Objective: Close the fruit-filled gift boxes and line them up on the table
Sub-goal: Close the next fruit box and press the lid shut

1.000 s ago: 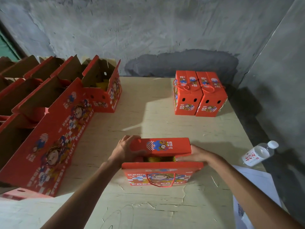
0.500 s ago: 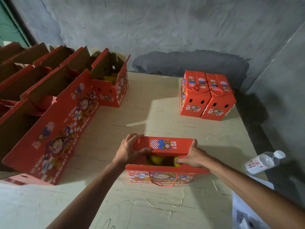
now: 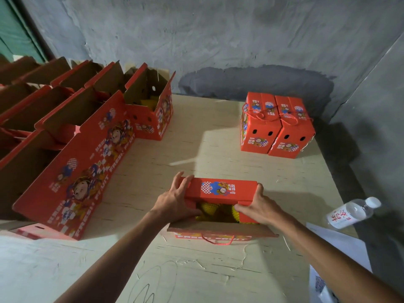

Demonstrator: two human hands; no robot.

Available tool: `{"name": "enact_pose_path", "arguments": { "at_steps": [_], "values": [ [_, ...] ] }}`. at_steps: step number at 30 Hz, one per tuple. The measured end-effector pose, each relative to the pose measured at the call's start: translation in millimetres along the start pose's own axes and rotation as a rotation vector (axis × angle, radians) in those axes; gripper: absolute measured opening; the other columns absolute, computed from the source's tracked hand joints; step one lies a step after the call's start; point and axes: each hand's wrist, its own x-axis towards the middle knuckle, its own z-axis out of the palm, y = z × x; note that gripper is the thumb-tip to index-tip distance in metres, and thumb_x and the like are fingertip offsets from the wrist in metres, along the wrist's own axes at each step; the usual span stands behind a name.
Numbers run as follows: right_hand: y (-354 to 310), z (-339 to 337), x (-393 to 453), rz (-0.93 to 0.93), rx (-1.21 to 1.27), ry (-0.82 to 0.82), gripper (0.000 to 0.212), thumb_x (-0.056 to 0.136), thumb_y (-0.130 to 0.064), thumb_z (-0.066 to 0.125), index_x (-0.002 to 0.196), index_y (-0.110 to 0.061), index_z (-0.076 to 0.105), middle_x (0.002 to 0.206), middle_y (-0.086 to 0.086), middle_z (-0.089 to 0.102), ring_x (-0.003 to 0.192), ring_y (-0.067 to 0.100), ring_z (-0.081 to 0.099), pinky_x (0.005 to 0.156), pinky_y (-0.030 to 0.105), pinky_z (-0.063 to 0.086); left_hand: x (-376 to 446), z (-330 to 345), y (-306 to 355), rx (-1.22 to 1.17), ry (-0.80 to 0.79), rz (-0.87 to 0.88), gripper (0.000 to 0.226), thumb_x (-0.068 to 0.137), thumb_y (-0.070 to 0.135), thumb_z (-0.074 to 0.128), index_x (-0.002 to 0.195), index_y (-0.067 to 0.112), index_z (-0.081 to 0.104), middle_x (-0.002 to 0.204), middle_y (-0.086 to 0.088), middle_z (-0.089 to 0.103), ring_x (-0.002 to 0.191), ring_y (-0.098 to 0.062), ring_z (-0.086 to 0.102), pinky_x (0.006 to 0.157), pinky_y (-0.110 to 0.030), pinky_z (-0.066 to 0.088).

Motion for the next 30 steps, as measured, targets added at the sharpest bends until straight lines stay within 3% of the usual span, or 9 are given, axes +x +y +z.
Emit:
{"name": "enact_pose_path", "arguments": {
  "at_steps": [7,11,15,19,22,26,30],
  "values": [
    [3.6,7.5,0.6,-0.027,0.021,0.067,0.11,0.074,-0.076,0.066,0.145,-0.014,0.008,0.096,-0.004,0.063,0.08,0.022,0.065,0.068,0.035,0.052,2.1,5.9,13.8,0.094,0.024,-0.036,0.106,0.077,0.06,0.069,0.158,0.029,0.009,0.167,-0.012,0.004,0.13,-0.048,0.052,0.097,-0.056,0.053],
    [5.3,10.4,0.8,-0.031,0.019,0.094,0.111,0.071,-0.077,0.064,0.144,-0.015,0.008,0.097,-0.004,0.063,0.081,0.024,0.065,0.072,0.038,0.053,1.2,3.7,10.3,0.024,-0.02,-0.016,0.098,0.083,0.072,0.05,0.159,0.028,0.007,0.169,-0.012,0.0,0.137,-0.051,0.043,0.105,-0.059,0.047],
    [7.6,13.0,3.2,-0.033,0.024,0.108,0.111,0.07,-0.079,0.063,0.143,-0.015,0.01,0.094,-0.006,0.06,0.079,0.023,0.062,0.069,0.037,0.049,1.3,8.6,14.0,0.127,0.002,-0.043,0.104,0.085,0.078,0.053,0.162,0.027,0.004,0.169,-0.013,-0.001,0.141,-0.049,0.04,0.106,-0.058,0.048],
    [10.3,9.7,3.2,-0.067,0.056,0.059,0.117,0.071,-0.09,0.059,0.147,-0.019,0.005,0.111,-0.003,0.062,0.089,0.023,0.067,0.077,0.041,0.058,0.9,7.9,6.7,0.015,0.0,-0.035,0.099,0.085,0.087,0.04,0.161,0.033,0.006,0.17,-0.003,0.0,0.145,-0.046,0.034,0.11,-0.062,0.043],
    [14.9,10.2,-3.3,-0.109,0.124,0.035,0.119,0.068,-0.097,0.05,0.149,-0.024,0.001,0.131,0.001,0.06,0.104,0.027,0.068,0.087,0.045,0.057,-0.5,6.9,2.3,-0.034,0.002,-0.01,0.098,0.084,0.088,0.037,0.161,0.033,0.008,0.169,0.003,0.002,0.15,-0.038,0.022,0.113,-0.062,0.039],
    [24.3,11.4,-9.7,-0.145,0.233,-0.01,0.103,0.085,-0.087,0.039,0.156,-0.029,-0.011,0.147,0.006,0.051,0.113,0.024,0.064,0.094,0.047,0.055,-5.9,7.9,0.2,-0.321,0.083,0.043,0.072,0.103,0.055,0.045,0.162,0.024,0.018,0.17,-0.002,0.009,0.155,-0.026,0.013,0.124,-0.058,0.024],
    [35.4,16.4,-19.9,-0.162,0.33,0.009,0.077,0.1,-0.07,0.031,0.158,-0.038,-0.008,0.14,0.002,0.056,0.104,0.021,0.066,0.089,0.041,0.054,-30.4,9.9,-8.1,-0.543,0.348,0.119,0.035,0.104,0.016,0.05,0.137,0.009,0.061,0.156,-0.004,0.046,0.146,-0.021,0.041,0.119,-0.049,0.038]
  ]
}}
